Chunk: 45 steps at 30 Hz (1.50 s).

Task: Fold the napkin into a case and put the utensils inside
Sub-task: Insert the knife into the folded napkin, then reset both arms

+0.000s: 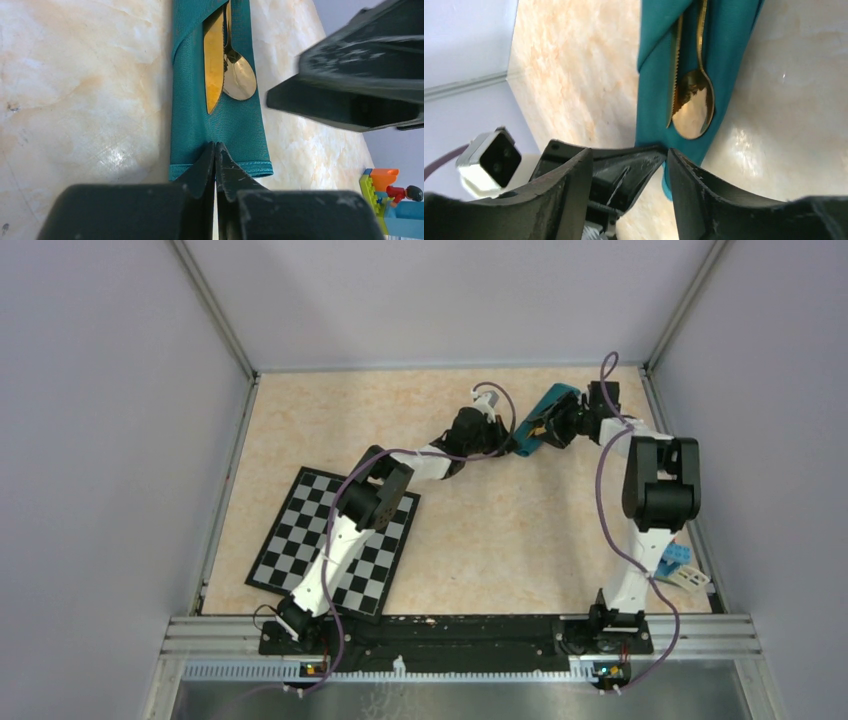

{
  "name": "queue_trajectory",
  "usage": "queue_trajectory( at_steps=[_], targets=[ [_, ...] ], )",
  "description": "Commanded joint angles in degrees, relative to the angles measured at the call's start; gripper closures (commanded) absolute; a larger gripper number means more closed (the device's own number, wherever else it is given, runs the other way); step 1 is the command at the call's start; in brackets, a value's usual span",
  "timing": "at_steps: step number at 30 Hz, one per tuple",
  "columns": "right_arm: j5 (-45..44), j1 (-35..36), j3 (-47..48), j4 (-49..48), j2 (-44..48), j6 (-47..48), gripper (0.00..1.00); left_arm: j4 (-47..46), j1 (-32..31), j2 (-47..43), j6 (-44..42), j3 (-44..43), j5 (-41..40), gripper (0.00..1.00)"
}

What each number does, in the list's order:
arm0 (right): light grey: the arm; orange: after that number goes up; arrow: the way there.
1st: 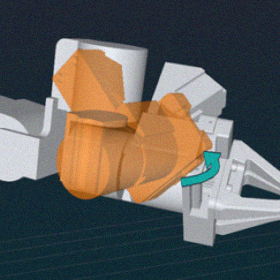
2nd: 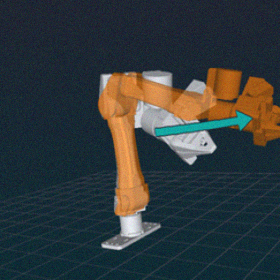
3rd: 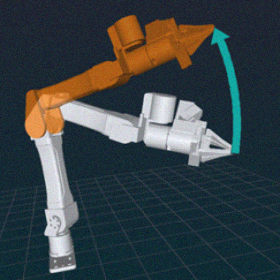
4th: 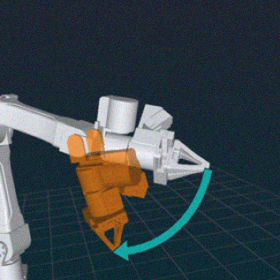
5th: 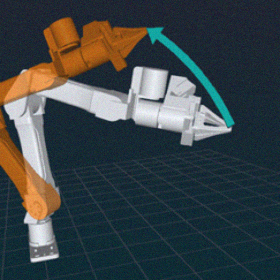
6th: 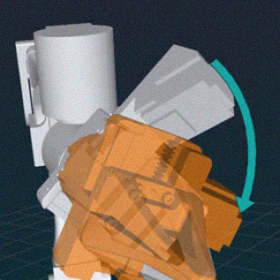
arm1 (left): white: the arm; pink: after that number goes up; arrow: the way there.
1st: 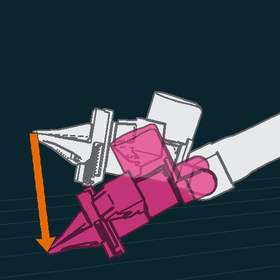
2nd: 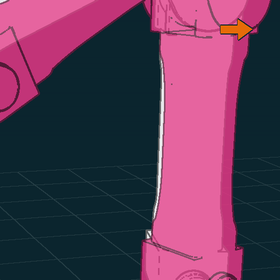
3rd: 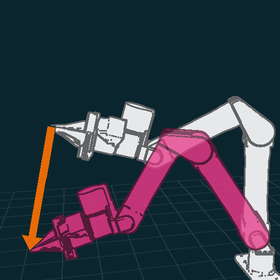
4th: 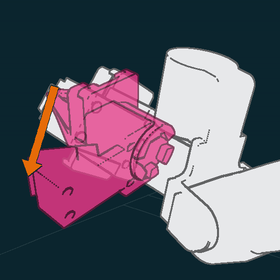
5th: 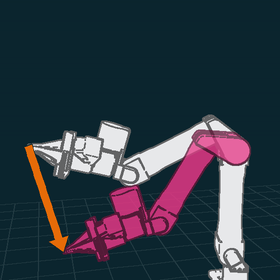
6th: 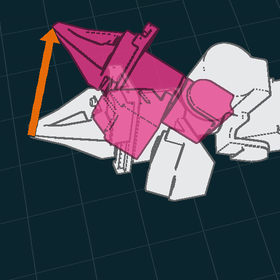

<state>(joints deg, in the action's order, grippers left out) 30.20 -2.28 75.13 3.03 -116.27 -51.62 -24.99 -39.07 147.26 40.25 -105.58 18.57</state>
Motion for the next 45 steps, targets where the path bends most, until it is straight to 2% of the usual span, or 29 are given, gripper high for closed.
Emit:
queue_trajectory(
  at_steps=[1, 4, 7, 11, 16, 20, 23, 26, 29, 32, 33, 34, 36, 40, 45],
  targets=[
    [-1.86, 0.62, 3.11, 7.59, 8.41, 8.73, 0.41, 1.54, -0.22, -4.1, -1.86, 3.52, 0.31, 0.94],
    [-0.27, 0.68, 7.63, 14.68, 7.17, 13.75, 0.43, 1.94, -0.13, -5.58, -2.21, 4.16, 0.8, 0.9],
    [-5.64, 1.76, 7.12, 18.87, 13.12, 19.38, 0.43, 2.1, -0.14, -9.17, -2.4, 6.18, 1.92, 0.82],
    [-15.48, 7.74, 9.47, 28.6, 20.62, 28.82, 0.41, 2.28, -0.05, -16.34, -2.5, 9.61, 2.81, 0.67],
    [-21.57, 17.85, 6.06, 33.5, 32.96, 34.33, 0.4, 3.61, 0.43, -25.91, -1.5, 14.77, 6.51, 0.56],
    [-19.5, 23.12, 1.84, 34.65, 45.68, 33.91, 0.4, 7.42, 1.17, -38.72, -4.32, 22.62, 6.93, 0.52],
    [-14.92, 23.55, 0.79, 36.19, 55.72, 32.25, 0.39, 13.83, 1.34, -50.12, -8.85, 26.54, 5.72, 0.47],
    [-14.22, 23.53, 2.85, 38.3, 64.79, 30.46, 0.36, 19.24, 1.44, -62.25, -11.66, 29.9, 6.11, 0.4],
    [-15.08, 23.55, 8.58, 41.25, 70.42, 29.79, 0.33, 23.11, 1.63, -73.68, -13.91, 32.04, 7.44, 0.37],
    [-19.65, 23.55, 13.32, 43.54, 74.03, 29.82, 0.3, 29.33, 1.56, -83.91, -17.0, 30.97, 6.13, 0.32],
    [-21.94, 23.53, 14.3, 44.09, 74.92, 29.9, 0.29, 31.27, 1.62, -86.32, -17.95, 30.05, 5.17, 0.16],
    [-24.77, 23.55, 14.77, 44.29, 75.76, 30.11, 0.27, 33.08, 1.61, -88.1, -19.26, 28.09, 3.88, 0.1],
    [-28.21, 23.55, 14.89, 43.91, 77.3, 30.58, 0.22, 36.87, 1.62, -90.63, -21.48, 24.13, 2.56, 0.08],
    [-33.23, 23.55, 15.66, 43.02, 77.85, 31.3, 0.2, 42.01, 1.62, -92.99, -23.84, 17.24, -0.92, 0.01],
    [-35.35, 23.55, 17.92, 41.53, 75.98, 33.66, 0.19, 44.62, 1.62, -96.65, -23.97, 16.33, -6.19, 0.01]
  ],
)
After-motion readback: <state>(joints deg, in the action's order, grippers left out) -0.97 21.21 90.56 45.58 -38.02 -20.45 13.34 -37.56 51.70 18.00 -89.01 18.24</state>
